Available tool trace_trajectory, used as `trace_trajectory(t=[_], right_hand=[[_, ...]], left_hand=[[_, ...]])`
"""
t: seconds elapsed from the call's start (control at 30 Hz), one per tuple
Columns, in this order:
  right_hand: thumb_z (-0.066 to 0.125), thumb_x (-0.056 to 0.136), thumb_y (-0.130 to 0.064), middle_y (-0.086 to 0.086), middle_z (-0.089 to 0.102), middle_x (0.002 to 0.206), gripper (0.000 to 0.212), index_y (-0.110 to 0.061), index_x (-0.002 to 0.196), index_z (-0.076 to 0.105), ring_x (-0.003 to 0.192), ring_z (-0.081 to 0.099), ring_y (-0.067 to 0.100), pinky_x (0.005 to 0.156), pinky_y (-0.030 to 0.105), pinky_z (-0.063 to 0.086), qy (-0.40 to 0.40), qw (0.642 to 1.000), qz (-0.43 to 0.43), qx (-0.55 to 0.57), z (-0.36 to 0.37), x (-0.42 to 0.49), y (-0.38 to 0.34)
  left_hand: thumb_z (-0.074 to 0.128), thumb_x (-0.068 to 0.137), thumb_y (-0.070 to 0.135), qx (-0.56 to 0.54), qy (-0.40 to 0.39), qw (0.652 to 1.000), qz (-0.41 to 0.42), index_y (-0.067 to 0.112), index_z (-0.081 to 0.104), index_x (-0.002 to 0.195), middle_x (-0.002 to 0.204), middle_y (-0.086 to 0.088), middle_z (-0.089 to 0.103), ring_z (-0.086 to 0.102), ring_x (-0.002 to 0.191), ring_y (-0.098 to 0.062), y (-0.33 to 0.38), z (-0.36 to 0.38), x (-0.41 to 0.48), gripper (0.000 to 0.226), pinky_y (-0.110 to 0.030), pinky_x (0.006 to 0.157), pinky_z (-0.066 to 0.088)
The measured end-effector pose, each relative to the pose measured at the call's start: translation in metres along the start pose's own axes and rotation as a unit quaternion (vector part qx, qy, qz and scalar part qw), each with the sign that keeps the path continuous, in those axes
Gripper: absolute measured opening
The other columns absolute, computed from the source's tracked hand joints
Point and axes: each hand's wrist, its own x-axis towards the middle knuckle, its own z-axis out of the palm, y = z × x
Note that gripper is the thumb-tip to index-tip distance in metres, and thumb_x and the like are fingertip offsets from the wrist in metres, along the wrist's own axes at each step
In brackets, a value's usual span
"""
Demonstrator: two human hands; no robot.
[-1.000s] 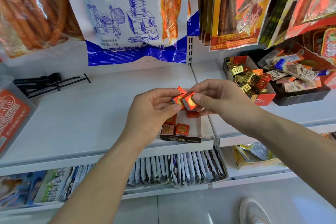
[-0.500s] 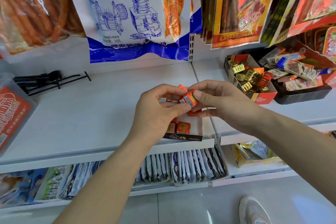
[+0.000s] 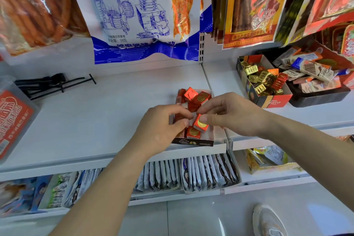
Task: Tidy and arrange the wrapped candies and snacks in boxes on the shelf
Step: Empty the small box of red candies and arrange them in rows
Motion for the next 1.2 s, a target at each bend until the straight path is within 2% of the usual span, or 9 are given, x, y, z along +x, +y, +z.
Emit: trace_trajectory(t=[0.07,0.13,0.27,0.47,0.63,0.7,0.8,0.97,1.2], right_hand=[[0.074,0.087,-0.024,-0.001,0.076,0.086,0.017,-0.017,0.102,0.076,0.078,0.069,0.005,0.067,0.016,0.052,-0.007,1.0,-0.007,-0.017,-0.002,0.0,0.0],[0.075,0.086,-0.024,-0.001,0.076,0.089,0.019,-0.017,0.103,0.076,0.083,0.069,0.008,0.069,0.015,0.052,0.002,1.0,-0.009,-0.025,-0.006,0.0,0.001],[0.075,0.086,-0.023,0.001,0.076,0.096,0.018,-0.017,0.103,0.076,0.09,0.069,0.009,0.083,0.021,0.052,-0.008,0.999,-0.013,-0.041,-0.008,0.0,0.004],[0.076,0.085,-0.025,-0.004,0.075,0.092,0.016,-0.021,0.102,0.076,0.086,0.068,0.006,0.081,0.024,0.053,-0.024,0.998,-0.022,-0.062,-0.009,0.0,0.006],[0.076,0.086,-0.026,-0.005,0.075,0.093,0.014,-0.025,0.1,0.077,0.081,0.067,0.004,0.076,0.023,0.052,-0.044,0.996,-0.025,-0.074,-0.011,0.001,0.005],[0.075,0.086,-0.025,-0.005,0.076,0.093,0.014,-0.023,0.1,0.077,0.085,0.069,0.006,0.082,0.027,0.054,-0.05,0.996,-0.027,-0.076,-0.011,0.002,0.006],[0.075,0.086,-0.021,-0.003,0.077,0.092,0.015,-0.017,0.101,0.077,0.089,0.07,0.009,0.089,0.031,0.056,-0.049,0.996,-0.029,-0.062,-0.011,0.002,0.007],[0.074,0.087,-0.022,-0.007,0.076,0.093,0.017,-0.019,0.104,0.076,0.085,0.067,0.0,0.08,0.022,0.052,-0.055,0.993,-0.046,-0.092,-0.01,0.003,0.01],[0.07,0.091,-0.03,-0.017,0.072,0.095,0.018,-0.028,0.107,0.076,0.073,0.057,-0.015,0.064,0.005,0.039,-0.064,0.97,-0.067,-0.224,-0.006,0.003,0.006]], left_hand=[[0.068,0.09,0.029,0.033,-0.019,0.999,0.021,0.042,0.073,0.102,0.076,0.034,0.058,0.052,0.082,0.007,0.001,0.005,0.002,0.018,-0.009,0.067,0.034],[0.064,0.091,0.038,0.082,-0.031,0.995,0.04,0.046,0.069,0.107,0.085,0.025,0.056,0.044,0.085,0.0,0.002,0.007,0.004,0.018,-0.021,0.07,0.034],[0.068,0.089,0.04,0.111,-0.027,0.992,0.057,0.044,0.07,0.1,0.085,0.023,0.059,0.042,0.084,-0.002,0.0,0.009,0.006,0.012,-0.028,0.07,0.036],[0.073,0.086,0.023,0.082,0.003,0.995,0.05,0.037,0.071,0.092,0.092,0.018,0.062,0.057,0.081,-0.001,-0.003,0.003,0.004,0.015,-0.023,0.076,0.048],[0.069,0.089,0.03,0.106,0.02,0.993,0.055,0.042,0.069,0.096,0.092,0.024,0.058,0.05,0.086,-0.001,-0.004,0.001,0.005,0.014,-0.021,0.075,0.04],[0.067,0.09,0.037,0.104,-0.011,0.993,0.061,0.045,0.066,0.102,0.093,0.026,0.056,0.044,0.089,-0.001,-0.001,0.005,0.004,0.014,-0.024,0.074,0.037],[0.069,0.089,0.032,0.051,-0.069,0.996,0.039,0.043,0.063,0.108,0.097,0.024,0.068,0.056,0.101,-0.003,-0.002,0.007,0.006,0.024,-0.037,0.089,0.047],[0.073,0.085,0.033,0.086,-0.071,0.993,0.039,0.044,0.062,0.104,0.092,0.03,0.069,0.056,0.101,-0.005,-0.005,0.006,0.006,0.025,-0.043,0.087,0.049],[0.069,0.089,0.036,0.121,-0.054,0.99,0.039,0.05,0.064,0.094,0.085,0.022,0.05,0.046,0.083,0.005,-0.001,0.003,0.004,0.016,-0.024,0.069,0.036]])
